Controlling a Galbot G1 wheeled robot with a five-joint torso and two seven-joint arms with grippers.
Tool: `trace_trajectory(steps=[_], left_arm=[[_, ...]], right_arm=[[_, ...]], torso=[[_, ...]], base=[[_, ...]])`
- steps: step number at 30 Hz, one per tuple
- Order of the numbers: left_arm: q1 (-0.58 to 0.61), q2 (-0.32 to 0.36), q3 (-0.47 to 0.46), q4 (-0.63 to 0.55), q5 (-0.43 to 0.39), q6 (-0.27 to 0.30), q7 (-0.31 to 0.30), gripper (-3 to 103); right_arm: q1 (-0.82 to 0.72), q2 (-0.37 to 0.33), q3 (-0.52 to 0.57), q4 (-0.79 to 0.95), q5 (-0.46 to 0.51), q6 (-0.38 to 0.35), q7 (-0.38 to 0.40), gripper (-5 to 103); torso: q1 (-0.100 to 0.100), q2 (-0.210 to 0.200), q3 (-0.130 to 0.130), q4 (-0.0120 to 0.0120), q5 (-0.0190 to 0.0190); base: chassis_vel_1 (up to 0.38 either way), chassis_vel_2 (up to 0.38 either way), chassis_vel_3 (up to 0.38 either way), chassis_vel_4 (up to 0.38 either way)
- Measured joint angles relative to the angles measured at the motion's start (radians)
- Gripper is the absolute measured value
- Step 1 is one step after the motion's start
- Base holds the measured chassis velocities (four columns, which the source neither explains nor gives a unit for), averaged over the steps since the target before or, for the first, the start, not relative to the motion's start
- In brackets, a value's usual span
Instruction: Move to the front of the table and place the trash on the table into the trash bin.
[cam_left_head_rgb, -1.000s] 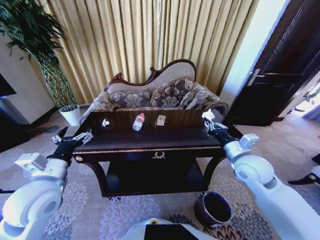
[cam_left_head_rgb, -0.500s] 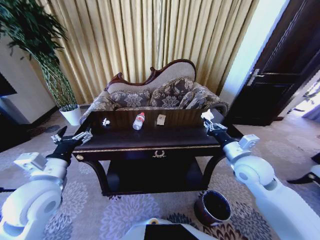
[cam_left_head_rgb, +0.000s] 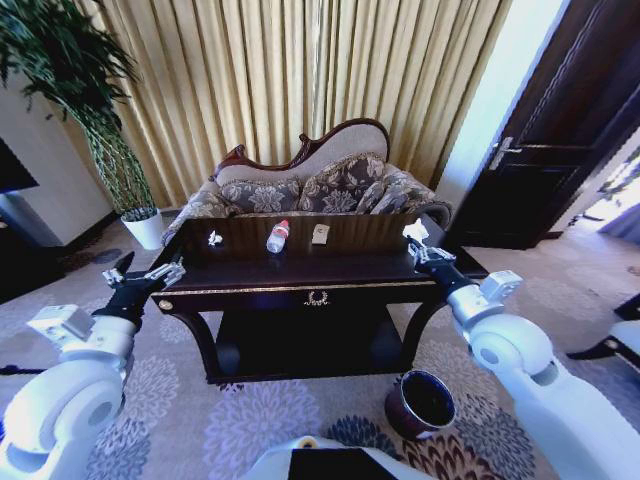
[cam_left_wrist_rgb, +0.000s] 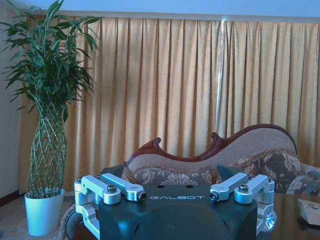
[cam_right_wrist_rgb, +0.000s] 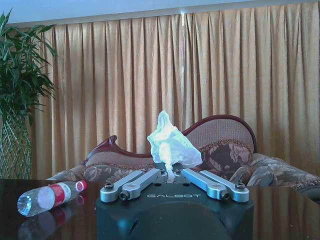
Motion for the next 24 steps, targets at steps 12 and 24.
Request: trace_trajectory(steps=[12,24], left_arm=[[0.004,0.0,-0.006,0.0,0.0,-0.001,0.0,100],[0.005,-0.003,-0.006,0.0,0.0,-0.002,0.0,100]], right_arm=[[-0.008,0.003,0.008,0.008,0.003,0.0,0.0,0],[-0.005,0.002,0.008,-0.007,0.0,0.002,-0.001,0]], torso=[[0.0,0.0,0.0,-0.0001,-0.0001],[0.0,0.0,0.0,0.0,-0.0001]], base=[[0.09,-0.093,-0.096,0.084],[0.097,-0.098,-0.104,0.111]])
